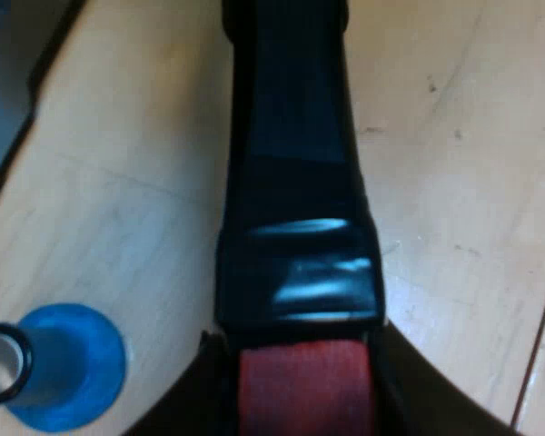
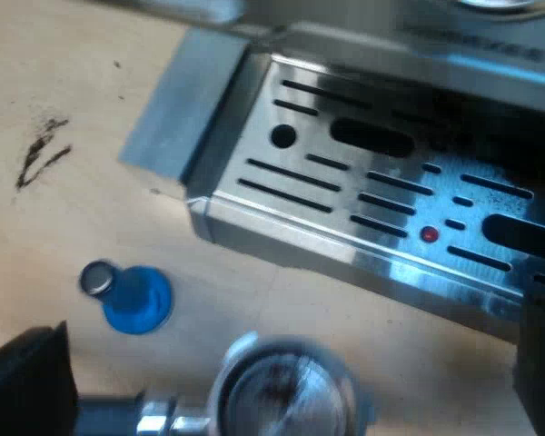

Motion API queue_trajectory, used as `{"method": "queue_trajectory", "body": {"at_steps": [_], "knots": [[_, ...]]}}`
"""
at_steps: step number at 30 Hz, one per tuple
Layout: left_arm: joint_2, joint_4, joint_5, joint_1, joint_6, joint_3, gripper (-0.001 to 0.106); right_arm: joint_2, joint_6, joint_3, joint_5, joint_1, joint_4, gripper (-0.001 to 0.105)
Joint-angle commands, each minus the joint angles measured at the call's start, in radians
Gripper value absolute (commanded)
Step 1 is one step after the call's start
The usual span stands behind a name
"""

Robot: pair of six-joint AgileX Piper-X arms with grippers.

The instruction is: Put the handle in the coffee machine

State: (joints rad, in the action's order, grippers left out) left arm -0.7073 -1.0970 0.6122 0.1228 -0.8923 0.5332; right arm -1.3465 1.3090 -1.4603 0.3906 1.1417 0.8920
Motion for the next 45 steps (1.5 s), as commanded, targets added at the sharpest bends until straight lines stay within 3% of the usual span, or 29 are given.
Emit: {"method": "queue_trajectory", "body": {"at_steps": [1,2,4,8,9,10,13,16,21,30,32,34,35,41,42,45], "knots": [[0.013,0.017,0.045,-0.03,0.038,0.01,0.0,0.012,0.013,-0.011,0.063,0.027,0.012,0.104],[0.013,0.017,0.045,-0.033,0.038,0.01,0.0,0.014,0.011,-0.011,0.107,0.056,0.012,0.104],[0.013,0.017,0.045,-0.037,0.038,0.01,0.0,0.015,-0.038,-0.011,0.328,0.186,0.009,0.104],[0.013,0.04,0.047,-0.081,0.051,0.01,0.0,0.015,-0.066,-0.007,0.381,0.227,0.009,0.104],[0.013,0.04,0.045,-0.081,0.051,0.01,0.0,0.015,-0.1,0.02,0.531,0.296,0.002,0.104],[0.013,0.046,0.044,-0.096,0.066,0.01,0.0,0.015,-0.134,0.039,0.582,0.319,0.002,0.104],[0.013,0.047,0.044,-0.127,0.099,0.01,0.0,0.012,-0.198,0.102,0.619,0.353,-0.018,0.104],[0.013,0.047,0.044,-0.142,0.114,0.01,0.0,0.012,-0.198,0.181,0.68,0.368,-0.095,0.104],[-0.011,0.056,0.054,-0.146,0.114,0.01,0.0,0.01,-0.198,0.297,0.693,0.371,-0.277,0.104],[-0.11,0.078,0.058,-0.146,0.113,0.01,0.0,0.01,-0.089,0.464,0.73,0.371,-0.57,0.104],[-0.122,0.085,0.058,-0.146,0.113,0.01,0.0,0.01,0.019,0.513,0.731,0.369,-0.684,0.104],[-0.144,0.111,0.056,-0.146,0.113,0.015,0.0,0.01,0.031,0.519,0.731,0.369,-0.699,0.104],[-0.152,0.122,0.056,-0.146,0.113,0.018,0.0,0.002,0.074,0.535,0.734,0.367,-0.76,0.104],[-0.18,0.143,0.056,-0.146,0.113,0.042,0.0,-0.059,0.168,0.542,0.738,0.362,-0.915,0.104],[-0.223,0.165,0.064,-0.155,0.113,0.066,0.0,-0.112,0.262,0.542,0.773,0.362,-1.046,0.104],[-0.265,0.182,0.099,-0.191,0.115,0.083,0.0,-0.154,0.286,0.542,0.793,0.359,-1.143,0.104]]}}
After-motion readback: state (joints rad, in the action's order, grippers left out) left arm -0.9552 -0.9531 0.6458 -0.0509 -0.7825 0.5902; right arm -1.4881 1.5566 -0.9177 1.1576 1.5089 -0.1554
